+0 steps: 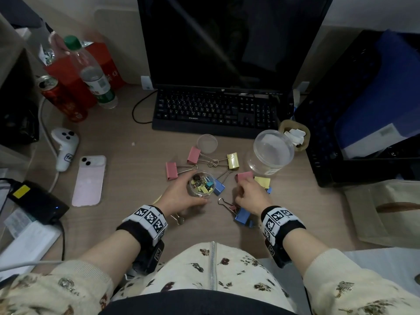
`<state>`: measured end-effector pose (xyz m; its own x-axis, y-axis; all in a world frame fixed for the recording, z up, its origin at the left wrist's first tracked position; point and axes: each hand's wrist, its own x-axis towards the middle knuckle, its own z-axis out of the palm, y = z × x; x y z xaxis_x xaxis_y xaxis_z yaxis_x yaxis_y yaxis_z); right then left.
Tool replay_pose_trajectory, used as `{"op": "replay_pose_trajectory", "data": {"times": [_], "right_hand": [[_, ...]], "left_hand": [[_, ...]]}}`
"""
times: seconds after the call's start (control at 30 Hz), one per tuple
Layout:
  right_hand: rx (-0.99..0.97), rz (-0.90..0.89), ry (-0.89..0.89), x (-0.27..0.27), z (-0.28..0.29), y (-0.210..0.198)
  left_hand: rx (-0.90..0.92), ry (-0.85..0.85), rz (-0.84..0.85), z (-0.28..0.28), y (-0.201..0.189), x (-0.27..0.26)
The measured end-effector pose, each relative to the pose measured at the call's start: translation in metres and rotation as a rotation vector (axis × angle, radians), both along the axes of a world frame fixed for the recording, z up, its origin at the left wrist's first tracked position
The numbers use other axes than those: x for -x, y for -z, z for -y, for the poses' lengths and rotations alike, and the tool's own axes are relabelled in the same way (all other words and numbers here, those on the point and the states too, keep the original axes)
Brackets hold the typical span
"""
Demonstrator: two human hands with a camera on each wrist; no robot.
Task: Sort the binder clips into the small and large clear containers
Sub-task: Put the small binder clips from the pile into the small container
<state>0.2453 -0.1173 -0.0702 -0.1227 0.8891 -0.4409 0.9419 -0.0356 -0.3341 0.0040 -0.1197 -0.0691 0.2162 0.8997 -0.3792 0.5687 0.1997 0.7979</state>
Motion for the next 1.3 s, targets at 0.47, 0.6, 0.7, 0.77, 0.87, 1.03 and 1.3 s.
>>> {"op": "replay_pose_trajectory", "data": {"times": [0.47,0.6,0.7,0.77,0.87,1.03,1.3], "right_hand": [[-0.072,-0.092,0.161,-0.018,0.0,0.015],[-0.085,-0.089,0.123,-0.015,0.006,0.011],[-0.062,-0.007,0.06,-0.01,0.007,0.006],[-0.033,0.042,0.014,-0.008,0.009,0.006],[-0.031,0.085,-0.03,-0.004,0.011,0.007],[-0.041,0.073,-0.04,-0.001,0.011,0.003],[-0.083,-0.301,0.197,-0.008,0.01,0.001]], "left_hand": [[-0.002,0.008,0.029,0.003,0.001,-0.003],[-0.011,-0.002,0.043,0.004,0.0,0.0],[-0.009,-0.006,0.048,0.004,-0.001,0.001],[-0.009,-0.006,0.055,0.005,-0.001,0.003],[-0.011,-0.016,0.068,0.006,-0.001,0.004],[-0.013,-0.02,0.062,0.008,0.002,0.007],[-0.02,-0.024,0.065,0.009,0.0,0.004]]}}
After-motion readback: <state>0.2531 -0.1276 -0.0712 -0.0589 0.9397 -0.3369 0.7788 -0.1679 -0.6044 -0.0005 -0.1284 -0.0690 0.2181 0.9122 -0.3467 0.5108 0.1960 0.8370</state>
